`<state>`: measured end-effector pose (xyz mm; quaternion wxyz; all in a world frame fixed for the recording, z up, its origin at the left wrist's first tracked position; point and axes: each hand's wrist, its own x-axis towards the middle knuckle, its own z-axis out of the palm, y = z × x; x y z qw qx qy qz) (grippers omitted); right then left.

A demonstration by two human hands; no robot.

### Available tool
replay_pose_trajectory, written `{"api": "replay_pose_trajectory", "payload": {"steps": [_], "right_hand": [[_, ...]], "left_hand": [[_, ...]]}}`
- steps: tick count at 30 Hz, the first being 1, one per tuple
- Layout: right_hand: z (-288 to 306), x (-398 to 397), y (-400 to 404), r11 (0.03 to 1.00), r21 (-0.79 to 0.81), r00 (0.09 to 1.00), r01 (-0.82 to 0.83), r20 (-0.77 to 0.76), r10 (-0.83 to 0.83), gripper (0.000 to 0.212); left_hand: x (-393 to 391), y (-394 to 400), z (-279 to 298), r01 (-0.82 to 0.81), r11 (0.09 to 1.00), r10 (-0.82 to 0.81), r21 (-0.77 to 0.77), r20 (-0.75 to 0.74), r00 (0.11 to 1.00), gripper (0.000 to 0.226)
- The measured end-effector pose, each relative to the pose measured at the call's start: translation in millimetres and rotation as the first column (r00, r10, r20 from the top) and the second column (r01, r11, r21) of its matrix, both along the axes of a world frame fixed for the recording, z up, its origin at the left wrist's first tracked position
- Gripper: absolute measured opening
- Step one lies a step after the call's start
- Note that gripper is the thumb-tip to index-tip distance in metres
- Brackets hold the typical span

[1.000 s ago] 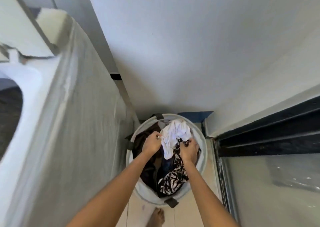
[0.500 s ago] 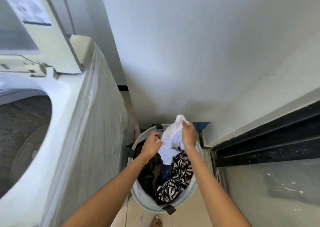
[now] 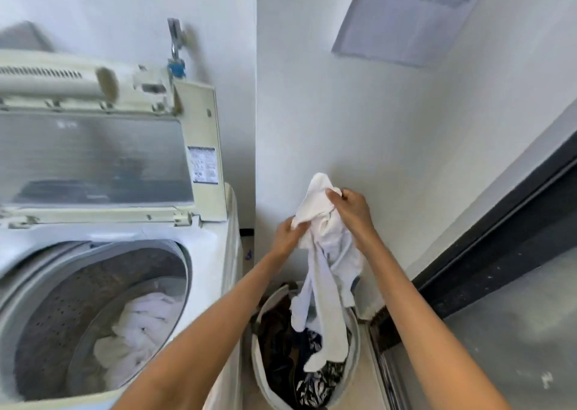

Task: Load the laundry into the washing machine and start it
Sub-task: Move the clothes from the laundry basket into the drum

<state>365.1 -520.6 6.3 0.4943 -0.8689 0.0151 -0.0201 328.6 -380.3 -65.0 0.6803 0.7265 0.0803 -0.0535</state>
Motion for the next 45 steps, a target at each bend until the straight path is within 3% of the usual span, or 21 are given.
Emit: {"api": "replay_pose_trajectory", "payload": {"steps": [2,5,8,10,12,15,18,20,23,24,26,28,30,32,34,35,37,39,40,42,45], "right_hand": [[46.4,-5.7,-1.6,1.000,-0.015,0.995,-0.023,0.097,0.025,0.030],[99.4,-17.7,-10.8,0.989,-0.101,0.982,-0.107,0.144,0.121,0.030],[133.1,-30.0,-27.8,0.891,-0.380,0.962,-0.249,0.013,0.274,0.065],[140.7,-34.5,-40.7,0.782,-0.520,0.937,-0.344,-0.130,0.325,0.076],[138.2,-37.4,-53.5,0.730,-0.583,0.933,-0.358,-0.201,0.297,0.053],[134.7,-46.5,-61.8,0.905,-0.371,0.978,-0.208,-0.091,0.187,0.028],[153.0,-55.0,-48.7,0.995,-0.027,0.996,-0.094,0.000,0.094,0.021],[171.9,-57.7,-32.0,0.996,0.017,0.994,-0.083,0.066,0.082,0.012],[196.8,-58.6,-2.3,0.993,-0.049,0.973,-0.106,0.201,0.113,0.024],[203.2,-58.7,7.9,0.990,-0.073,0.961,-0.122,0.240,0.137,0.026],[214.4,-58.3,27.1,0.983,-0.105,0.940,-0.151,0.294,0.176,0.019],[222.8,-57.4,39.2,0.980,-0.134,0.925,-0.146,0.333,0.183,0.017],[226.2,-55.5,40.9,0.981,-0.165,0.908,-0.105,0.385,0.162,0.021],[226.0,-53.0,35.4,0.986,-0.147,0.896,-0.080,0.423,0.135,0.022],[225.2,-51.0,26.9,0.990,-0.106,0.897,-0.090,0.423,0.127,0.020],[226.2,-51.5,23.5,0.992,-0.073,0.900,-0.104,0.418,0.125,0.019],[227.3,-51.2,16.3,0.989,0.052,0.907,-0.141,0.407,0.108,0.007],[229.3,-52.1,9.7,0.966,0.205,0.926,-0.160,0.371,0.074,0.013],[228.7,-52.4,5.2,0.962,0.214,0.934,-0.171,0.346,0.089,0.020],[226.2,-57.5,-3.4,0.976,0.082,0.939,-0.201,0.300,0.168,0.033],[205.5,-66.0,-16.4,0.952,-0.156,0.945,-0.264,0.155,0.288,0.045]], "left_hand": [[2.7,6.0,52.4,-0.009,0.995,0.014,-0.095,0.049,0.999,0.012],[2.8,15.9,117.3,-0.002,0.977,0.023,-0.214,0.096,0.995,0.032],[0.2,26.2,171.9,0.007,0.969,0.030,-0.245,0.147,0.989,0.023],[-1.7,30.2,199.4,0.021,0.976,0.020,-0.215,0.185,0.983,0.009],[-0.6,35.7,218.1,-0.009,0.970,0.064,-0.243,0.222,0.973,0.013],[-1.4,45.9,240.2,-0.070,0.947,0.142,-0.313,0.214,0.967,0.023],[2.5,57.7,251.6,-0.131,0.976,0.159,-0.173,0.160,0.974,0.023],[5.9,62.7,252.6,-0.149,0.987,0.154,-0.062,0.072,0.985,0.013],[4.3,63.9,253.4,-0.093,0.974,0.084,0.209,0.051,0.995,0.062],[3.2,62.0,254.6,-0.042,0.918,0.020,0.394,0.058,0.998,0.068],[-7.6,53.1,263.0,0.121,0.694,-0.146,0.710,-0.026,0.989,0.078],[-12.1,46.0,273.1,0.306,0.573,-0.278,0.760,-0.172,0.945,0.084],[-16.8,42.1,287.8,0.380,0.506,-0.344,0.774,-0.223,0.912,0.084],[-22.3,35.8,302.4,0.306,0.548,-0.421,0.779,-0.059,0.905,0.073],[-26.8,32.7,315.3,0.427,0.738,-0.560,0.523,0.122,0.819,0.050],[-30.0,32.0,320.0,0.526,0.762,-0.608,0.377,0.138,0.782,0.038],[-23.6,29.7,318.4,0.538,0.781,-0.607,0.317,0.185,0.773,0.022],[-8.2,21.8,305.1,0.367,0.853,-0.477,0.371,0.269,0.837,0.023],[-1.4,15.9,296.8,0.278,0.908,-0.376,0.314,0.319,0.870,0.025],[6.8,5.1,287.4,0.069,0.987,-0.121,0.146,0.384,0.915,0.023],[11.3,-1.3,293.3,-0.068,0.996,0.084,-0.054,0.373,0.924,0.021]]}}
